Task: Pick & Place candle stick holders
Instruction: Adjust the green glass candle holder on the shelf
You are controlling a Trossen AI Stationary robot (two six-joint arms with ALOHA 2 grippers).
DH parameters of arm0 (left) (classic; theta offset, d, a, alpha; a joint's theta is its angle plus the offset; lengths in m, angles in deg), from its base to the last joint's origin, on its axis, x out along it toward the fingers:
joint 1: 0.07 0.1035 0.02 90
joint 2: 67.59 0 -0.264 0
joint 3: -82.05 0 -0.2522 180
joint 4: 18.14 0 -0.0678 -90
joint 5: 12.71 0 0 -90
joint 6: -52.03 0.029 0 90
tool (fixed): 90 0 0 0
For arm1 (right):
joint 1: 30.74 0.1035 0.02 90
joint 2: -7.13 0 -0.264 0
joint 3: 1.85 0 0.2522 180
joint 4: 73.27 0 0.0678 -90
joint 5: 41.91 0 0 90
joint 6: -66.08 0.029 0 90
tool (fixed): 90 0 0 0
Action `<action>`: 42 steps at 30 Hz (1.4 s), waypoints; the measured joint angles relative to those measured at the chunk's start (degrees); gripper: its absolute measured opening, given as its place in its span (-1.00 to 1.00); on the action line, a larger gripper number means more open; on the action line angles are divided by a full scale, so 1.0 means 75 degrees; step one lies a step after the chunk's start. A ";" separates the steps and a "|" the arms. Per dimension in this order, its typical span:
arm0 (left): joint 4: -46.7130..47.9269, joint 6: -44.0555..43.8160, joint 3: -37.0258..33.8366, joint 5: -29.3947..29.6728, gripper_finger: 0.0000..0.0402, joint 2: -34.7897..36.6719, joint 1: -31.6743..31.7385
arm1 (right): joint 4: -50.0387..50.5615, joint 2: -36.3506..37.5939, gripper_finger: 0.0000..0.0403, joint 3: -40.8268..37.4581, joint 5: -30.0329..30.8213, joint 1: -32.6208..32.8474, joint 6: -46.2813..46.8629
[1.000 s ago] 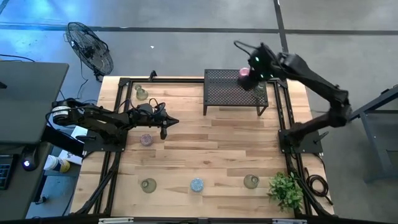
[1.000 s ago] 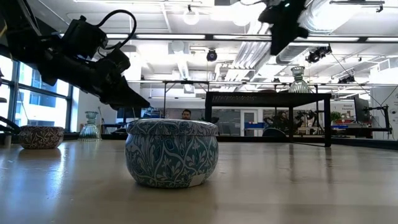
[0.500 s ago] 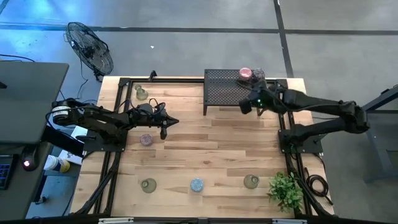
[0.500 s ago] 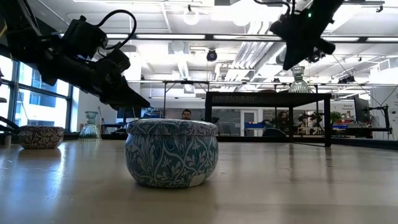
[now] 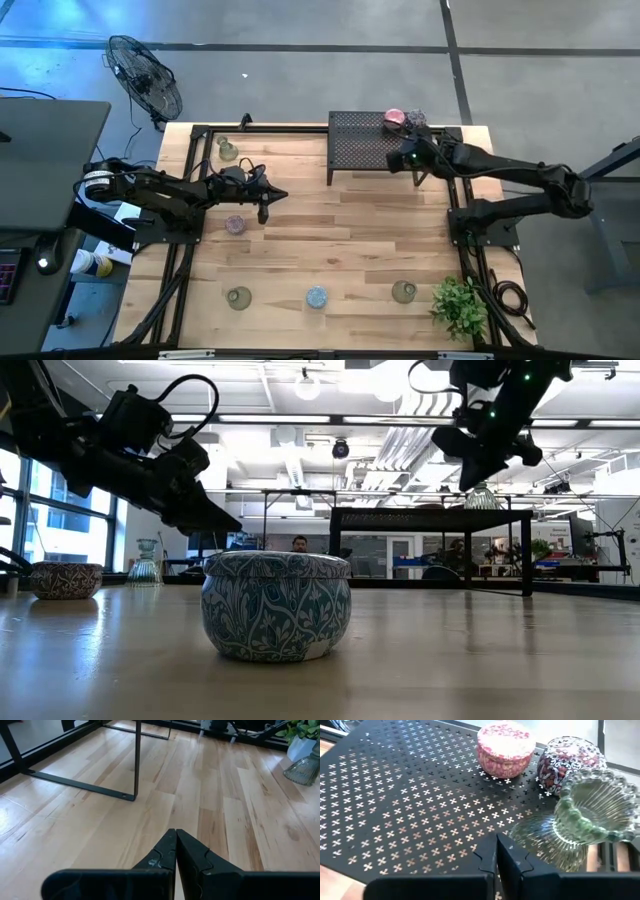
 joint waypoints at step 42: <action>0.0000 0.0000 0.0000 -0.0035 -0.99 0.0002 0.0000 | 0.0587 -0.0003 -1.00 0.0003 0.0508 -0.0284 0.0243</action>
